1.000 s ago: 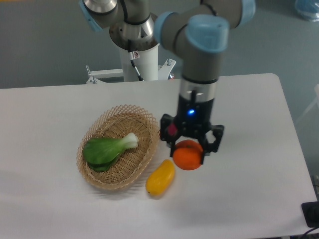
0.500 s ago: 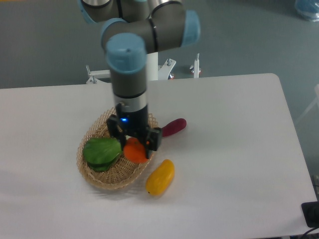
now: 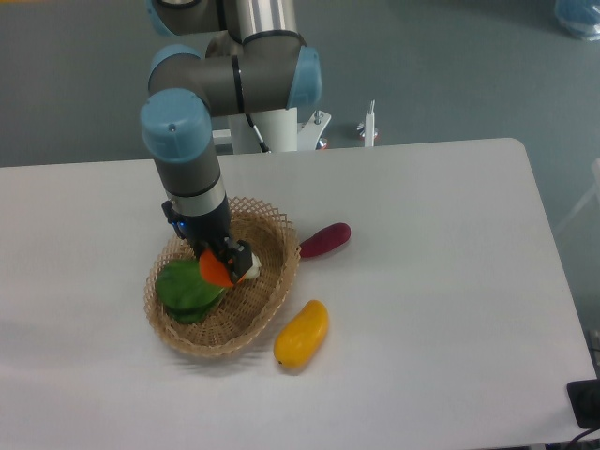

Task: Place the orange in the basket
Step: 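Carry the orange over the wicker basket and lower it inside, then open the gripper to release the orange beside the bok choy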

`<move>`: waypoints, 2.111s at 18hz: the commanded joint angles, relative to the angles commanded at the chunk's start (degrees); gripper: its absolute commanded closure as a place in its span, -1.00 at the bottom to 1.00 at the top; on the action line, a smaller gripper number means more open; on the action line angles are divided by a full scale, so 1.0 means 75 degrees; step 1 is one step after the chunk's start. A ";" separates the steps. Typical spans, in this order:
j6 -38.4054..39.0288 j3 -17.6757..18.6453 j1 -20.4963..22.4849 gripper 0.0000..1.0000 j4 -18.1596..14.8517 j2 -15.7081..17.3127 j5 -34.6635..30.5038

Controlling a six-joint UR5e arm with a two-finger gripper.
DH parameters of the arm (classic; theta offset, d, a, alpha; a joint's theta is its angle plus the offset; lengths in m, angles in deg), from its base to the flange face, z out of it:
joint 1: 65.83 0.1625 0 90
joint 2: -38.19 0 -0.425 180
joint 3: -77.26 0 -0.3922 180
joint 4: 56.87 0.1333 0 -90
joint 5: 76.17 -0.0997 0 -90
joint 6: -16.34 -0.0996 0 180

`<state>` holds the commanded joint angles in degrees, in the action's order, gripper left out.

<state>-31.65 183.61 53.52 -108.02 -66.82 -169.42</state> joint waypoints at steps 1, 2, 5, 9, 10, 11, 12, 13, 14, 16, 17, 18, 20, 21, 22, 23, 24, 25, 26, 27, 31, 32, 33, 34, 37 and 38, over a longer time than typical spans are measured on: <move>0.0035 -0.0024 -0.0012 -0.32 0.0012 -0.0071 0.0000; 0.0221 -0.0163 -0.0024 -0.32 0.0047 -0.0246 0.0000; 0.0925 -0.0458 -0.0071 -0.32 0.0047 -0.0458 0.0012; 0.1020 -0.0610 -0.0129 -0.32 0.0047 -0.0715 0.0012; 0.1101 -0.0726 -0.0153 -0.32 0.0047 -0.0891 0.0012; 0.1137 -0.0785 -0.0222 -0.32 0.0047 -0.0939 0.0012; 0.1161 -0.0867 -0.0235 -0.32 0.0036 -0.0962 0.0023; 0.1149 -0.0880 -0.0246 -0.33 0.0035 -0.0986 0.0023; 0.1149 -0.0880 -0.0258 -0.34 0.0035 -0.1079 0.0023; 0.1126 -0.0903 -0.0258 -0.34 0.0035 -0.1161 0.0023; 0.1137 -0.0903 -0.0258 -0.34 0.0035 -0.1173 0.0023; 0.1126 -0.0915 -0.0258 -0.34 0.0047 -0.1208 0.0023; 0.1114 -0.1008 -0.0258 -0.34 0.0047 -0.1348 0.0000; 0.1114 -0.1090 -0.0258 -0.34 0.0036 -0.1419 0.0000; 0.1114 -0.1137 -0.0258 -0.34 0.0035 -0.1478 0.0000; 0.1114 -0.1149 -0.0258 -0.34 0.0035 -0.1501 0.0000; 0.1125 -0.1149 -0.0258 -0.34 0.0035 -0.1513 0.0000; 0.1114 -0.1138 -0.0258 -0.35 0.0035 -0.1537 0.0000; 0.1114 -0.1126 -0.0258 -0.43 0.0047 -0.1572 0.0000; 0.1102 -0.1126 -0.0258 -0.50 0.0047 -0.1572 0.0000; 0.1137 -0.1149 -0.0247 -1.00 0.0047 -0.1467 0.0023; 0.1137 -0.1172 -0.0247 -1.00 0.0047 -0.1443 0.0035; 0.1149 -0.1173 -0.0235 -1.00 0.0047 -0.1408 0.0035; 0.1149 -0.1173 -0.0235 -1.00 0.0047 -0.1373 0.0023; 0.1161 -0.1277 -0.0223 -1.00 0.0036 -0.1163 0.0023; 0.1161 -0.1325 -0.0212 -1.00 0.0035 -0.1092 0.0070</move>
<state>-22.94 173.68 51.94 -107.76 -75.01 -168.90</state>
